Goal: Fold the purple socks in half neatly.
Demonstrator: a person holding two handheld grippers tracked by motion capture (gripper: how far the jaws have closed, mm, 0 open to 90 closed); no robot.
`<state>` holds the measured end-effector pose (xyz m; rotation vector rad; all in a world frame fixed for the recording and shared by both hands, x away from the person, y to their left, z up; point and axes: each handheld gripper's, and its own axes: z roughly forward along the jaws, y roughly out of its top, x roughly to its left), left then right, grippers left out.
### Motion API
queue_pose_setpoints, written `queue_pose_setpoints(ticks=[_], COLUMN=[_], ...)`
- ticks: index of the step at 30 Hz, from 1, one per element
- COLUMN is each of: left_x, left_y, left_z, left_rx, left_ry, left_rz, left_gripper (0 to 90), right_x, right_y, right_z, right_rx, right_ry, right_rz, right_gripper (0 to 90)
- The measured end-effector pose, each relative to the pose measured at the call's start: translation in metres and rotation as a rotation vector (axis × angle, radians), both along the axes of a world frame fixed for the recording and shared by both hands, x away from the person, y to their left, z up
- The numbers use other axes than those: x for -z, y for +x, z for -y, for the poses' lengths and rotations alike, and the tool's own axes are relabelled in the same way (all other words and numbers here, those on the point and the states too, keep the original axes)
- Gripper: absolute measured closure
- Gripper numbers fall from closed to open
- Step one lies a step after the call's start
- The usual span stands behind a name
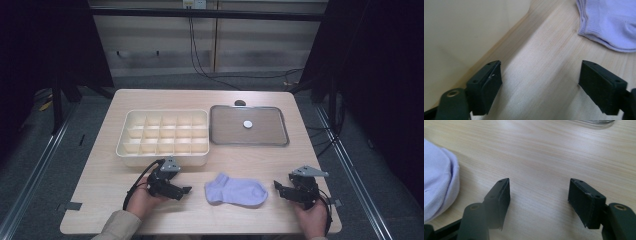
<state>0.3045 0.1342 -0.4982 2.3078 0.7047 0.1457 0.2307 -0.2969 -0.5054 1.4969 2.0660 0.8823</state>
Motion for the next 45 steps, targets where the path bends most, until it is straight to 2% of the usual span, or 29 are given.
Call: queue_pose_setpoints(ticks=[4, 5, 7, 9, 11, 15, 16, 18, 20, 21, 26, 28, 30, 31, 34, 35, 38, 40, 41, 45], left_x=[-0.009, -0.011, -0.017, -0.022, -0.025, -0.028, -0.029, -0.03, -0.032, -0.033, -0.033, -0.032, -0.032, -0.031, -0.029, -0.029, -0.024, -0.023, -0.023, -0.023], left_y=[0.001, 0.001, 0.0, 0.0, 0.001, 0.0, 0.0, -0.001, 0.0, 0.002, 0.004, 0.005, 0.009, 0.01, 0.011, 0.011, 0.011, 0.011, 0.01, 0.009], left_z=[0.004, 0.005, 0.009, 0.014, 0.018, 0.031, 0.034, 0.042, 0.049, 0.056, 0.073, 0.08, 0.086, 0.089, 0.094, 0.095, 0.096, 0.096, 0.095, 0.095], left_rx=[-0.024, -0.019, -0.032, -0.024, 0.0, 0.001, 0.024, 0.037, 0.042, 0.059, 0.067, 0.063, 0.063, 0.059, 0.065, 0.067, 0.083, 0.095, 0.081, 0.09], left_ry=[0.025, 0.031, 0.013, 0.006, 0.018, 0.013, 0.029, 0.023, 0.033, 0.051, 0.06, 0.086, 0.083, 0.096, 0.12, 0.138, 0.178, 0.177, 0.171, 0.171], left_rz=[-0.059, -0.066, -0.063, -0.071, -0.083, -0.141, -0.144, -0.163, -0.161, -0.163, -0.173, -0.168, -0.188, -0.193, -0.2, -0.195, -0.213, -0.218, -0.231, -0.236], left_gripper=[31.3, 32.7, 34.6, 35.7, 40.8, 45.2, 48.3, 49.5, 51.6, 54.5, 59.4, 65.5, 65.7, 67.0, 68.2, 68.6, 72.1, 73.3, 74.5, 78.9], right_x=[-0.003, -0.004, -0.006, -0.008, -0.008, -0.008, -0.008, -0.008, -0.007, -0.007, -0.008, -0.008, -0.008, -0.009, -0.009, -0.009, -0.011, -0.011, -0.011, -0.01], right_y=[0.0, 0.0, -0.001, -0.001, -0.001, 0.0, -0.001, -0.001, 0.0, -0.001, 0.0, 0.0, -0.001, -0.001, -0.001, -0.001, -0.001, -0.001, -0.001, 0.0], right_z=[-0.001, -0.002, -0.003, -0.005, -0.009, -0.013, -0.015, -0.015, -0.016, -0.018, -0.019, -0.019, -0.019, -0.019, -0.018, -0.018, -0.019, -0.02, -0.02, -0.021], right_rx=[-0.025, -0.031, -0.045, -0.063, -0.084, -0.102, -0.104, -0.109, -0.125, -0.127, -0.14, -0.143, -0.144, -0.146, -0.152, -0.151, -0.156, -0.164, -0.164, -0.167], right_ry=[0.017, 0.024, 0.023, 0.029, 0.022, 0.008, 0.008, 0.008, -0.004, 0.0, -0.014, -0.015, -0.012, -0.01, -0.01, -0.011, -0.004, -0.007, -0.007, -0.009], right_rz=[0.004, 0.008, 0.009, 0.01, 0.003, -0.003, -0.011, -0.011, -0.006, -0.014, -0.012, -0.011, -0.012, -0.011, -0.007, -0.007, -0.005, -0.004, -0.009, -0.008], right_gripper=[39.5, 40.2, 42.4, 44.6, 46.3, 46.6, 46.8, 47.3, 47.4, 47.4, 47.6, 47.6, 47.7, 48.4, 49.1, 49.7, 50.8, 50.8, 50.8, 50.9])
